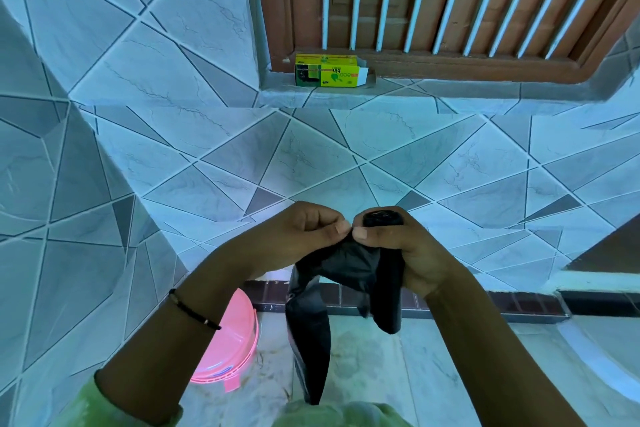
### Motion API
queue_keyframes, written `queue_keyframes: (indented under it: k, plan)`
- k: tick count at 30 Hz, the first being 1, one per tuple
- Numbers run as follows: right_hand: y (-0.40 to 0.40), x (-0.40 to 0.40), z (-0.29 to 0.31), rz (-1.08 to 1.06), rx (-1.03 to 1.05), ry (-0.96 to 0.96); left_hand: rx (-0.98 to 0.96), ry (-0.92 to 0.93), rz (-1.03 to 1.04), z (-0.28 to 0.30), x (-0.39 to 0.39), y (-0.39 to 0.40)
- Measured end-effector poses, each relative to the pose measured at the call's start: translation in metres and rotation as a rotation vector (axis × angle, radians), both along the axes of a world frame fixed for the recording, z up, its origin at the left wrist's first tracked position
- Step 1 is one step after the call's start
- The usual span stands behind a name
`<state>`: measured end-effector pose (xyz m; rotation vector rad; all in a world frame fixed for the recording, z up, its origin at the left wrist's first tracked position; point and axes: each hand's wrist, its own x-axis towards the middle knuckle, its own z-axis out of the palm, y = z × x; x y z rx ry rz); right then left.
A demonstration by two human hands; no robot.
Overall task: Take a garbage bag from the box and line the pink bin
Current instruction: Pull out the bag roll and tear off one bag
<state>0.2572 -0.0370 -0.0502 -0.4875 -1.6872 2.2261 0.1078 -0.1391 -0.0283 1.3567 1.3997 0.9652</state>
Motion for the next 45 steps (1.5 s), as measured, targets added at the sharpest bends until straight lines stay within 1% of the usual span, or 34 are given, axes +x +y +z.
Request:
queue_keyframes:
  k: [2,3,5,8,12,13,16,19,21,25,27,29,34,40,45]
  plan:
    - [-0.001,0.0,0.001,0.099,-0.062,0.021,-0.012,-0.026,-0.036,0.0,0.002,-0.002]
    - [-0.001,0.0,0.001,0.11,-0.083,0.027,-0.001,-0.045,-0.037,-0.001,0.002,-0.003]
    - [-0.003,-0.002,0.002,0.078,-0.141,0.052,0.049,-0.078,-0.02,-0.005,0.002,-0.005]
    - [-0.007,-0.006,0.002,-0.017,-0.232,0.084,0.051,-0.05,0.012,-0.004,0.001,-0.006]
    - [-0.008,-0.008,-0.001,-0.047,-0.193,0.042,0.051,0.021,-0.041,0.0,0.002,-0.005]
    - [-0.008,-0.007,-0.001,-0.033,-0.197,0.047,0.055,0.01,-0.032,-0.002,0.002,-0.005]
    - [-0.007,-0.005,0.0,0.038,-0.223,0.05,0.049,-0.124,0.018,-0.006,0.005,-0.008]
    - [-0.007,-0.002,0.001,0.04,-0.293,0.067,0.075,-0.159,0.042,-0.01,0.009,-0.009]
    - [-0.01,-0.003,0.002,0.003,-0.361,0.138,0.114,-0.221,0.08,-0.012,0.012,-0.008]
    - [-0.025,-0.013,-0.002,-0.093,-0.478,0.388,0.213,-0.413,0.208,-0.019,0.022,-0.002]
    - [-0.029,-0.017,-0.006,-0.157,-0.479,0.431,0.236,-0.477,0.262,-0.024,0.026,0.001]
    - [-0.031,-0.019,-0.009,-0.189,-0.467,0.433,0.249,-0.513,0.276,-0.029,0.029,0.002]
    - [-0.032,-0.023,-0.016,-0.293,-0.448,0.378,0.254,-0.505,0.352,-0.033,0.03,0.002]
    - [-0.033,-0.022,-0.013,-0.34,-0.444,0.391,0.259,-0.591,0.38,-0.039,0.032,0.004]
    - [-0.033,-0.025,-0.014,-0.362,-0.463,0.411,0.263,-0.595,0.374,-0.04,0.031,0.005]
